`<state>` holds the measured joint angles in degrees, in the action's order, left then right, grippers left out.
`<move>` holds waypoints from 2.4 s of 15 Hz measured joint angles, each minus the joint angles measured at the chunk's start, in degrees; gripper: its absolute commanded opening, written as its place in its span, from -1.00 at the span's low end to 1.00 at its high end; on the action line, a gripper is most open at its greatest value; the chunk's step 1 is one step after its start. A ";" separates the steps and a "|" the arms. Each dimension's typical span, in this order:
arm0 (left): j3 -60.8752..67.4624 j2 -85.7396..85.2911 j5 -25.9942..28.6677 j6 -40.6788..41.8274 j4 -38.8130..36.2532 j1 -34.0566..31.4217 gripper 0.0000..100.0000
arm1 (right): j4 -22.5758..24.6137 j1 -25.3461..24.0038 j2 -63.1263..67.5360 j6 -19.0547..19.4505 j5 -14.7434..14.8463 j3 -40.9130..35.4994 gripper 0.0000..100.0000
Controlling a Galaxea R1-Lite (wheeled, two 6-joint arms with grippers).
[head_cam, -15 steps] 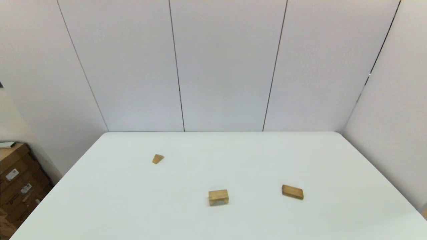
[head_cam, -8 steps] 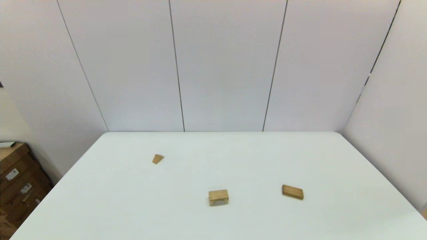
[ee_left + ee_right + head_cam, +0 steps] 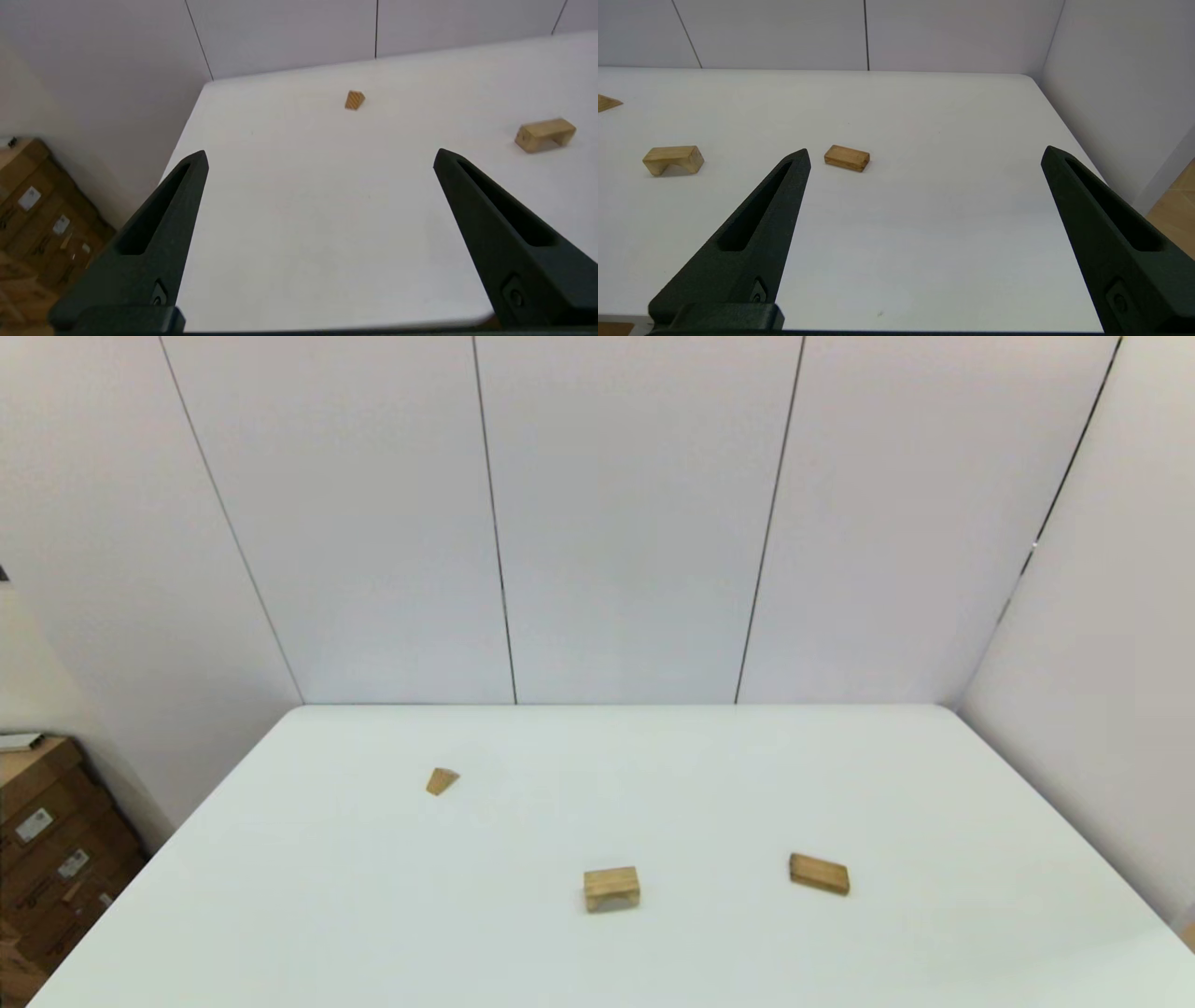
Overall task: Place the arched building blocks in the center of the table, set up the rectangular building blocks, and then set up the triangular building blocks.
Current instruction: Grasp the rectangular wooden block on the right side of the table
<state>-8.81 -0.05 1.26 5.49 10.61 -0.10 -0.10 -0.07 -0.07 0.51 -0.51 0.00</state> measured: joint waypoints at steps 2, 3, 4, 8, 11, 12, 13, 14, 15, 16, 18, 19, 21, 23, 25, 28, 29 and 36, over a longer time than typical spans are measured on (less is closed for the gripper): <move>5.90 0.00 0.26 0.60 -10.42 -0.01 1.00 | 0.00 0.00 0.00 0.00 0.02 0.00 1.00; 7.25 0.00 0.26 0.79 -13.91 0.00 1.00 | 0.00 0.00 0.00 0.01 0.00 0.00 1.00; 8.08 0.00 0.23 0.93 -13.91 0.00 1.00 | 0.00 0.00 0.00 0.00 0.00 0.00 1.00; 8.77 -0.02 0.06 0.33 -10.12 0.00 1.00 | 0.00 0.00 0.00 0.00 0.00 0.00 1.00; 8.81 -0.02 0.06 0.07 -10.01 -0.01 1.00 | 0.00 0.00 0.00 0.00 0.00 0.00 1.00; 8.81 0.00 0.04 0.05 -9.98 0.00 1.00 | 0.00 0.00 0.00 0.00 0.00 0.00 1.00; 8.81 -0.02 0.04 0.02 -9.98 0.00 1.00 | 0.00 0.00 0.00 0.01 0.02 0.00 1.00; 8.81 0.00 0.04 0.05 -9.97 0.00 1.00 | 0.00 0.00 0.00 0.01 0.02 0.00 1.00; 8.81 0.00 0.06 0.02 -9.97 0.00 1.00 | 0.00 0.00 0.00 0.00 0.00 0.00 1.00; 8.81 -0.02 0.06 0.02 -9.98 0.00 1.00 | 0.00 0.00 0.00 0.00 0.00 0.00 1.00; 8.81 -0.02 0.06 0.02 -9.98 -0.01 1.00 | 0.00 0.00 0.00 0.00 0.00 0.00 1.00; 8.81 -0.02 0.06 0.02 -9.98 -0.01 1.00 | -0.01 0.00 0.00 0.00 0.00 0.00 1.00; 8.81 -0.02 0.04 0.02 -9.98 -0.01 1.00 | -0.04 0.00 0.00 0.37 0.00 0.00 1.00; 8.81 0.00 0.06 0.02 -9.98 0.00 1.00 | -0.04 0.00 0.00 0.12 0.00 0.00 1.00; 8.81 -0.02 0.06 0.05 -9.98 0.02 1.00 | 0.00 0.00 0.00 -0.30 0.13 0.00 1.00; 8.81 0.00 0.06 0.02 -9.98 0.00 1.00 | 0.00 0.00 0.00 -0.41 0.18 0.00 1.00; 8.81 -0.02 0.06 0.02 -9.98 0.00 1.00 | 0.00 0.00 0.00 -0.44 0.16 0.00 1.00; 8.81 0.00 0.06 0.02 -10.01 -0.04 1.00 | 0.10 0.00 0.00 -0.10 0.11 0.00 1.00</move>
<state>0.00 -0.05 1.32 5.51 0.60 -0.13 0.00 -0.07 -0.07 0.41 -0.40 0.00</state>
